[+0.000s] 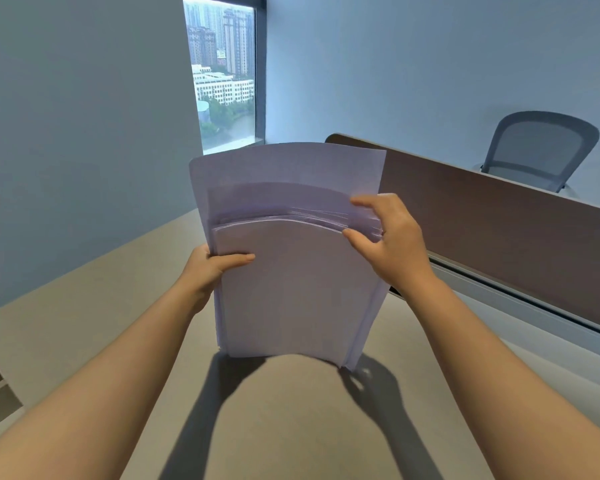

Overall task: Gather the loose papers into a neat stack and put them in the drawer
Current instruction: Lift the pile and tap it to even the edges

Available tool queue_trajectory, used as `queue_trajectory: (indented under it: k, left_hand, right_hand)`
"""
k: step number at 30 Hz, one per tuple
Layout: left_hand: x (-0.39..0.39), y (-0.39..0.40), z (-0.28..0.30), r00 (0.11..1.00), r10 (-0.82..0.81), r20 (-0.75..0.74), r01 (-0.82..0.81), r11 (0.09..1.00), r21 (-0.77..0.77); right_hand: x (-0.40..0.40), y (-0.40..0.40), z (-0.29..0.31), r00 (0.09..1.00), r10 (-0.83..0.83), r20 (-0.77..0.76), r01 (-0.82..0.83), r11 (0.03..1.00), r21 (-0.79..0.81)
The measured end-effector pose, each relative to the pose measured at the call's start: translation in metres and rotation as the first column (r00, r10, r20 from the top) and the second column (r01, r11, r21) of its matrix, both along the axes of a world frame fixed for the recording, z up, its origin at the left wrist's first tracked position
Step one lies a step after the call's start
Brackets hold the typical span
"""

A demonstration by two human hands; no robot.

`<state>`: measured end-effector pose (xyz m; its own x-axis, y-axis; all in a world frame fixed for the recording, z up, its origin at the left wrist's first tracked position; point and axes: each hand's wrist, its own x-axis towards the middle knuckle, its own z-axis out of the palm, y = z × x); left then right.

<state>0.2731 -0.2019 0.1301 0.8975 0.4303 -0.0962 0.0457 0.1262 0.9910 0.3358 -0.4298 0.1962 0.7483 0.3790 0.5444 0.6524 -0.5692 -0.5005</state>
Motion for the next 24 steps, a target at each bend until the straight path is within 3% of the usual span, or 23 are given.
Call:
queue_trajectory:
  k: [4, 9, 16, 21, 24]
  left_hand:
    - [0.000, -0.003, -0.001, 1.000, -0.011, -0.001, 0.011, 1.000, 0.000]
    - [0.001, -0.004, 0.000, 1.000, -0.026, -0.012, 0.026, 0.999, 0.024]
    - [0.000, -0.002, 0.001, 0.999, -0.023, -0.024, 0.024, 0.999, 0.028]
    - [0.001, -0.002, -0.002, 0.999, -0.002, -0.032, 0.003, 0.999, 0.041]
    - [0.002, -0.004, -0.005, 0.999, 0.026, -0.041, -0.024, 0.998, 0.052]
  right_hand:
    - [-0.004, 0.002, 0.007, 0.999, 0.030, -0.021, -0.028, 0.994, 0.102]
    - [-0.005, 0.003, 0.022, 1.000, -0.008, -0.018, 0.010, 0.996, 0.088]
    - [0.000, -0.001, 0.014, 0.998, -0.009, -0.065, -0.002, 0.987, -0.164]
    - [-0.002, -0.005, 0.017, 0.983, 0.065, -0.170, -0.097, 0.977, -0.188]
    - [-0.001, -0.005, 0.019, 0.987, 0.025, -0.157, -0.073, 0.950, -0.304]
